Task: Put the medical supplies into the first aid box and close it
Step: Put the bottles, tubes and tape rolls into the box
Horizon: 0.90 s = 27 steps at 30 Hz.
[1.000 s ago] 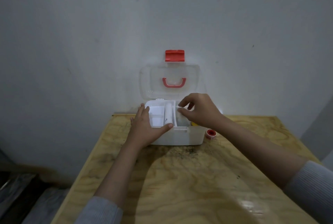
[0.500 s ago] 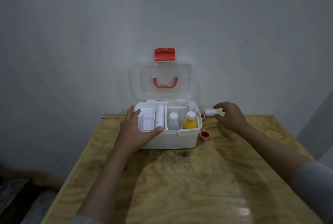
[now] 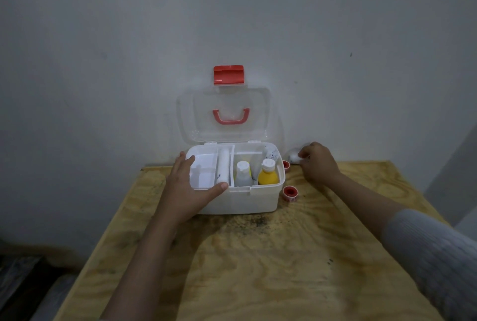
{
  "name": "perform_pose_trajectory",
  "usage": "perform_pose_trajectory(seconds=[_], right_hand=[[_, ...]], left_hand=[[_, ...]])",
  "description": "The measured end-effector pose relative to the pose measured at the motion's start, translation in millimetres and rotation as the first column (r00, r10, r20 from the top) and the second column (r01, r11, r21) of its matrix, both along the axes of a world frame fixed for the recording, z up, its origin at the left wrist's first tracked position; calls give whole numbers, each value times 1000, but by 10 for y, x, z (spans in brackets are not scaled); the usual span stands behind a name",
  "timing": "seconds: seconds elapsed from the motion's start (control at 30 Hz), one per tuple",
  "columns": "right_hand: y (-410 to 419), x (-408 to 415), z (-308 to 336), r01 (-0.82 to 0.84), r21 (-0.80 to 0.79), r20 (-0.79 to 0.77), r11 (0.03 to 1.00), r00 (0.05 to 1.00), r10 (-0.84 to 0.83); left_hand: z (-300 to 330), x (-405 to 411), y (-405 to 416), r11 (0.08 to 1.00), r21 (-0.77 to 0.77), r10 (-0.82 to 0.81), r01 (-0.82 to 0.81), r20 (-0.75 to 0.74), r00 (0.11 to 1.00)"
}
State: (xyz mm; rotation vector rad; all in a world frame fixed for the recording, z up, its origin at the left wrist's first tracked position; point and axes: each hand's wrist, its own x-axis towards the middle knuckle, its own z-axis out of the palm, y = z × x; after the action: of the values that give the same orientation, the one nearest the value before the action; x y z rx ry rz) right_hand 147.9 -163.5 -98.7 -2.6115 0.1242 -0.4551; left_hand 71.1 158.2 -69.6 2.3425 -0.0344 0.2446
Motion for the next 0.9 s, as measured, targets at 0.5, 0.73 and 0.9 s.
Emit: perform_pose_trajectory(seconds=[0.5,0.73,0.9], right_hand=[[569,-547,1136,-315,45,339,948,897,282],[1436,-681,1313,-582,-183,29,792,802,596],[1850,-579,1192,-637,-220,-148,739,770,620]], left_hand=[[45,-52,-7,999,-43,-29,30,18,999],[110,-89,5,994,-102,-45,47,21,999],[112,-56,17,994,-89,-58,59,25,998]])
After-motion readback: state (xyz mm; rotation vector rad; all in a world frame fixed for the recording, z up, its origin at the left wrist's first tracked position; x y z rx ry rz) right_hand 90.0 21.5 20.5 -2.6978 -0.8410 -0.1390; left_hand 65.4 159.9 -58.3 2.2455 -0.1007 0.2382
